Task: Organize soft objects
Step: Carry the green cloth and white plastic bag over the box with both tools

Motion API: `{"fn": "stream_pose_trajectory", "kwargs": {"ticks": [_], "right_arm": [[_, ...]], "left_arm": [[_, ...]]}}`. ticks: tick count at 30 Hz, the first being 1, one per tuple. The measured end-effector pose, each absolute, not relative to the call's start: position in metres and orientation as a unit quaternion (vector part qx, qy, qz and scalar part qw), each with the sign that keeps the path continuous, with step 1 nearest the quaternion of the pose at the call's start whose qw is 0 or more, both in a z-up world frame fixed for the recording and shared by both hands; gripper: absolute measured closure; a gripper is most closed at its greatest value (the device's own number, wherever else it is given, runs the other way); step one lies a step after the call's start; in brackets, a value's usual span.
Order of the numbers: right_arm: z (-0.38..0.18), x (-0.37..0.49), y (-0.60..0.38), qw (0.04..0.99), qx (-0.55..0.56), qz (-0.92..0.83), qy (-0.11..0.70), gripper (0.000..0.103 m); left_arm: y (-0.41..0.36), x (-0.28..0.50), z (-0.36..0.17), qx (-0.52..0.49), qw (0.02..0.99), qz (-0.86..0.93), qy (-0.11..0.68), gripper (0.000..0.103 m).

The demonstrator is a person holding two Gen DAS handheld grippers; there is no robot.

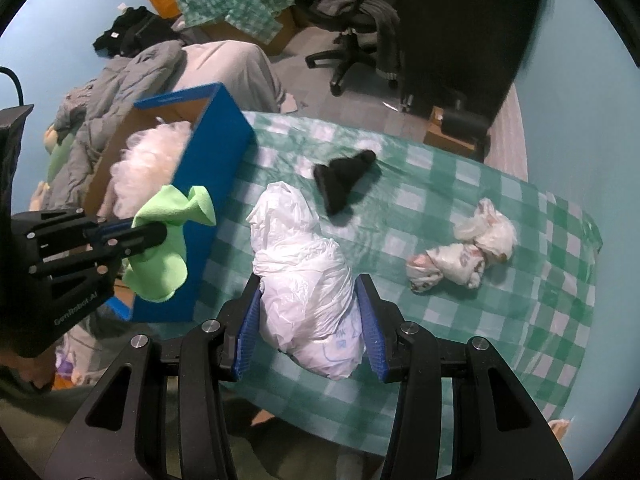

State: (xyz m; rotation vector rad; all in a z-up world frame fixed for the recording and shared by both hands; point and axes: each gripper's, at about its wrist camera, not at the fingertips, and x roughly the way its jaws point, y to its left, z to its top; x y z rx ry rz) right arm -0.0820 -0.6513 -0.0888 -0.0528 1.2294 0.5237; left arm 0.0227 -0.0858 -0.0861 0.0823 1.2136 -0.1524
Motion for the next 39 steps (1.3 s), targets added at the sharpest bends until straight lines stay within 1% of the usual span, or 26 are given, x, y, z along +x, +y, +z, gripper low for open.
{"fn": "stream_pose_trajectory", "kwargs": {"ticks": [14,31,39], "right_arm": [[-0.072,-0.087,-0.583,0.772,-0.051,0.304,0.556,0.058],[-0.078,-0.101,-0.483,0.737,-0.089,0.382,0.551,0.058],[-0.09,-0.103,-0.45,0.725,-0.097,0.391,0.559,0.058]], "left_arm": [[-0.022,0.002,-0.072,0.004,0.826,-0.019,0.564,0.098],[0.055,-0.019,-0.082,-0.033,0.82,0.045,0.569,0.098],[0.08,-0.021,-0.097,-0.04,0.813,0.063,0.578,0.098]]}}
